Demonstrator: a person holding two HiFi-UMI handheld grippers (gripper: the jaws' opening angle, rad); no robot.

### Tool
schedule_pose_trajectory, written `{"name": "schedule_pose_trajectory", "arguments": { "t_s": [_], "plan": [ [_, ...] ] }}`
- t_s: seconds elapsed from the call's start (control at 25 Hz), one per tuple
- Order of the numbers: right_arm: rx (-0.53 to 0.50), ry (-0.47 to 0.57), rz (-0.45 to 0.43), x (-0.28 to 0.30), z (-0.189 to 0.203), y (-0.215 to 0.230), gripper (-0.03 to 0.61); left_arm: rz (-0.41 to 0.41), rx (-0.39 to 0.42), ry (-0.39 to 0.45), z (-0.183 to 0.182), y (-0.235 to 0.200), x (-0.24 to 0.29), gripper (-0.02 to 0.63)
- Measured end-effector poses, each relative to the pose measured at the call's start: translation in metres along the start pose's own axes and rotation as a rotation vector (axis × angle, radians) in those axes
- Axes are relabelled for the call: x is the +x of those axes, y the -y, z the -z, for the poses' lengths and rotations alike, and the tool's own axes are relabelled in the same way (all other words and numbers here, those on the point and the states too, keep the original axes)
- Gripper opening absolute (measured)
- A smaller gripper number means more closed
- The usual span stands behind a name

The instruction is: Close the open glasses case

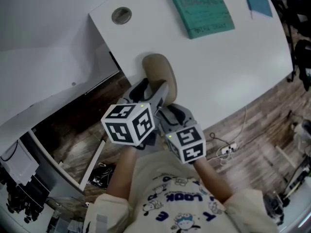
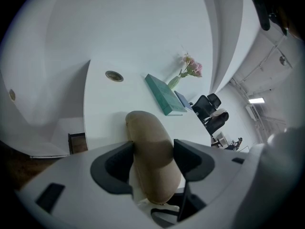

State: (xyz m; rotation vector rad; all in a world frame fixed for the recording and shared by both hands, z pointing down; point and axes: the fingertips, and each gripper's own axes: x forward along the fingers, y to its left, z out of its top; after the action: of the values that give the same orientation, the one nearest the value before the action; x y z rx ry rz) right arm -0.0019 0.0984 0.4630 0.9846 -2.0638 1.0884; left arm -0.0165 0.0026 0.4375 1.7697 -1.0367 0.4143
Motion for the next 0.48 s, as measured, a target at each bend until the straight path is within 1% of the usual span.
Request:
{"name": "schedule_pose_trajectory", "arguments": {
  "t_s": [0.08, 0.16, 0.32, 0.4, 0.48],
  "plan": [
    [0.108, 0.008, 0.005, 0.0005, 0.0002, 0.0052, 0.122, 0.0, -0.001, 0.002, 0.0, -0.0001, -0.0001, 0.262],
    [0.157, 0.011, -0.004, 0.0003, 0.001, 0.0072, 0.12, 0.001, -0.003, 0.007, 0.0001, 0.0, -0.0001, 0.262],
    [0.115, -0.01, 0.015, -0.0006, 0.0023, 0.0066, 0.105, 0.003, -0.005, 0.009, 0.0007, 0.0003, -0.0002, 0.262],
    [0.113, -0.011, 0.012, -0.0009, 0.0023, 0.0046, 0.076, 0.005, -0.005, 0.007, 0.0006, -0.0001, -0.0005, 0.262],
    [0.115, -0.008, 0.01, -0.0006, 0.0023, 0.0031, 0.074, 0.008, -0.005, 0.005, 0.0004, -0.0005, -0.0007, 0.263]
  ]
}}
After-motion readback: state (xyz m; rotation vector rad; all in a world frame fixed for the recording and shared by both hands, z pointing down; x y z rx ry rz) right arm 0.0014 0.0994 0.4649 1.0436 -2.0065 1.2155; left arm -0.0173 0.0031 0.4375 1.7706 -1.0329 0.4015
